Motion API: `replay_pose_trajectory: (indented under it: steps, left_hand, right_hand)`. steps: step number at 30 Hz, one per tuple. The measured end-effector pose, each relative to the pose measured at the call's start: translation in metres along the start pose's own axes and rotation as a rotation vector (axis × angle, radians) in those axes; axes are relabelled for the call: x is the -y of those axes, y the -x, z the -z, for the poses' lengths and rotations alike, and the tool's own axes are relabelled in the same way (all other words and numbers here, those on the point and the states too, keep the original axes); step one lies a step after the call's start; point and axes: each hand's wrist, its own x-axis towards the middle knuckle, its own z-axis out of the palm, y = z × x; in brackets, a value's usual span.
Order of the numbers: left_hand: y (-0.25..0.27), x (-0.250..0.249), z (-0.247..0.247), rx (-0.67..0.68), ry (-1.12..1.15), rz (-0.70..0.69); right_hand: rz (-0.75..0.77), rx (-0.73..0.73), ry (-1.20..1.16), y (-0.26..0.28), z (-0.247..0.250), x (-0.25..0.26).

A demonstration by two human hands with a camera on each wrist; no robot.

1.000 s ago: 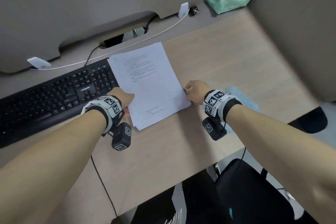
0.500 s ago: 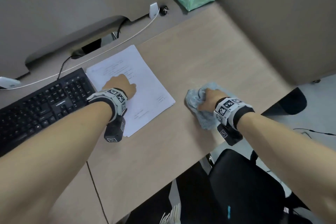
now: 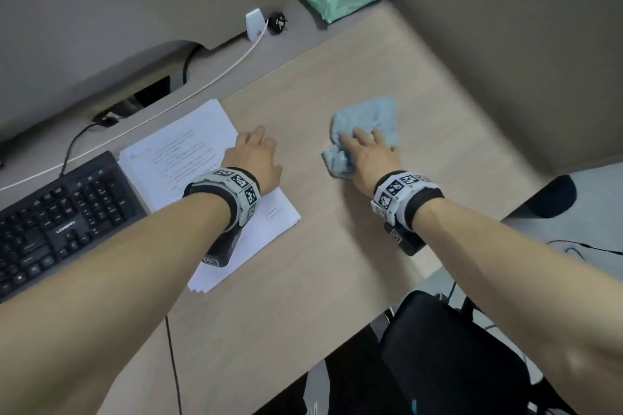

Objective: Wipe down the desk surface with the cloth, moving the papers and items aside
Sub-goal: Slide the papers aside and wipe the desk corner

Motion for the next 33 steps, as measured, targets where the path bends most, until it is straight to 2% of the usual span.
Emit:
replay_pose_trajectory:
  steps: [3, 5, 10, 13, 16, 19, 21, 23, 26, 28, 30, 33]
  left_hand:
    - [-0.018, -0.001, 0.000, -0.001, -0.010, 0.015]
    - [-0.027, -0.001, 0.001, 0.003, 0.001, 0.031]
    - [-0.044, -0.001, 0.011, -0.024, 0.041, 0.086]
    - [-0.058, 0.002, 0.020, -0.017, 0.079, 0.140]
    - [-0.065, 0.001, 0.022, 0.001, 0.114, 0.193]
    - [-0.067, -0.003, 0.024, -0.011, 0.112, 0.220]
    - [-0.067, -0.002, 0.026, 0.008, 0.113, 0.229]
    - [-0.067, 0.001, 0.029, 0.009, 0.116, 0.234]
    - [-0.065, 0.002, 0.033, 0.029, 0.105, 0.239]
    - [-0.065, 0.001, 0.037, 0.045, 0.104, 0.247]
    - [-0.065, -0.002, 0.040, 0.050, 0.099, 0.242]
    - [-0.067, -0.002, 0.040, 0.054, 0.090, 0.249]
  right_hand:
    - [0.184, 0.049, 0.074, 0.011, -0.010, 0.017]
    - [0.197, 0.068, 0.096, 0.011, -0.008, 0.001]
    - [-0.083, 0.014, -0.004, -0.041, 0.031, -0.053]
    - [-0.111, -0.024, -0.043, -0.085, 0.053, -0.047]
    - [0.040, -0.025, -0.012, -0.102, 0.058, -0.009]
    - [0.291, -0.002, 0.137, -0.089, 0.039, 0.037]
    - [0.386, 0.005, 0.197, -0.085, 0.034, 0.037]
    - [0.318, -0.014, 0.180, -0.100, 0.046, 0.013]
    - [0.062, -0.047, 0.079, -0.140, 0.076, -0.024]
    - [-0.012, -0.052, 0.050, -0.164, 0.092, -0.024]
    - [0.072, -0.061, 0.066, -0.171, 0.093, -0.001]
    - [0.337, 0.010, 0.129, -0.147, 0.067, 0.047]
